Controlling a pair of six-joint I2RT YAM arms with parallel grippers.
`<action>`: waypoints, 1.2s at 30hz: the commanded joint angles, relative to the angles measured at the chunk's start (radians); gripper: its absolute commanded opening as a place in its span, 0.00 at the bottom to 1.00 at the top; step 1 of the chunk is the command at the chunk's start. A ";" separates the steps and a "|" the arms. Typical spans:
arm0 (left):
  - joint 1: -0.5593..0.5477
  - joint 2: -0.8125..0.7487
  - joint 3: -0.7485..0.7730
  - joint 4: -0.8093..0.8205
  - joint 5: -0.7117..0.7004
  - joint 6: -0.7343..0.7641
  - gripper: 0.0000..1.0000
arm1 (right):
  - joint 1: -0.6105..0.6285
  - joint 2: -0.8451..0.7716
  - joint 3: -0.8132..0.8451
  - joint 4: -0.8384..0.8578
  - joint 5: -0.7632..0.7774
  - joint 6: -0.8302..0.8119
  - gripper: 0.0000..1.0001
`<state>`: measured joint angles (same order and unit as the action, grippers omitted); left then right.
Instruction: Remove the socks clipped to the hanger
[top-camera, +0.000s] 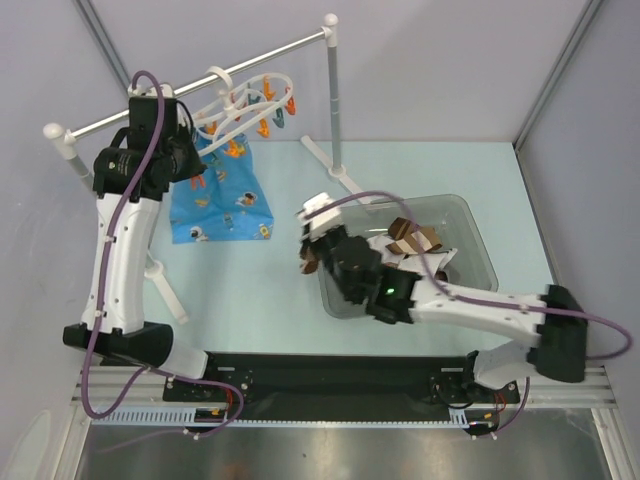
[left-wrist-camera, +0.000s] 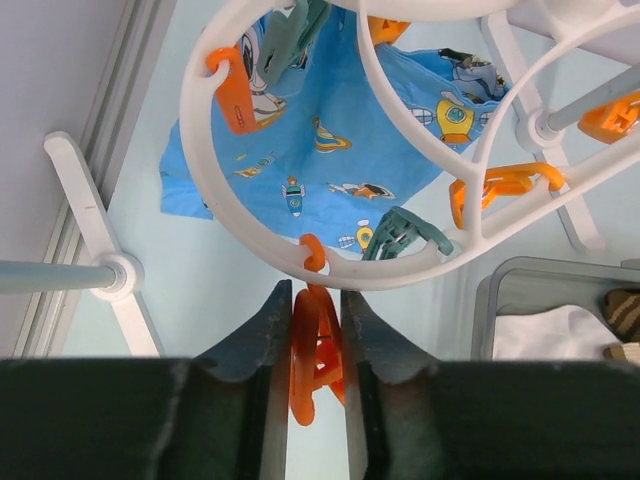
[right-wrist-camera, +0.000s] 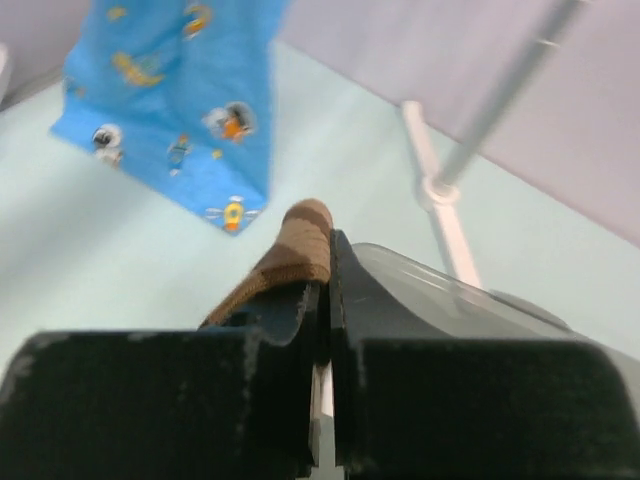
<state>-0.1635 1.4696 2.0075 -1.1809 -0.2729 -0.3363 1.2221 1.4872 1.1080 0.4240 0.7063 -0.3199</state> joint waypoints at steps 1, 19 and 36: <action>-0.002 -0.044 0.005 0.069 0.059 0.033 0.28 | -0.076 -0.192 -0.004 -0.443 0.139 0.315 0.00; -0.002 -0.213 -0.102 0.185 0.132 0.037 0.99 | -0.576 -0.400 0.031 -1.053 -0.162 0.659 1.00; -0.001 -0.687 -0.410 0.427 0.688 0.096 1.00 | -0.576 -0.803 0.108 -1.019 -0.643 0.794 1.00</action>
<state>-0.1635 0.8780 1.6714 -0.8680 0.1795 -0.2428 0.6476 0.7559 1.2171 -0.6529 0.1627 0.4320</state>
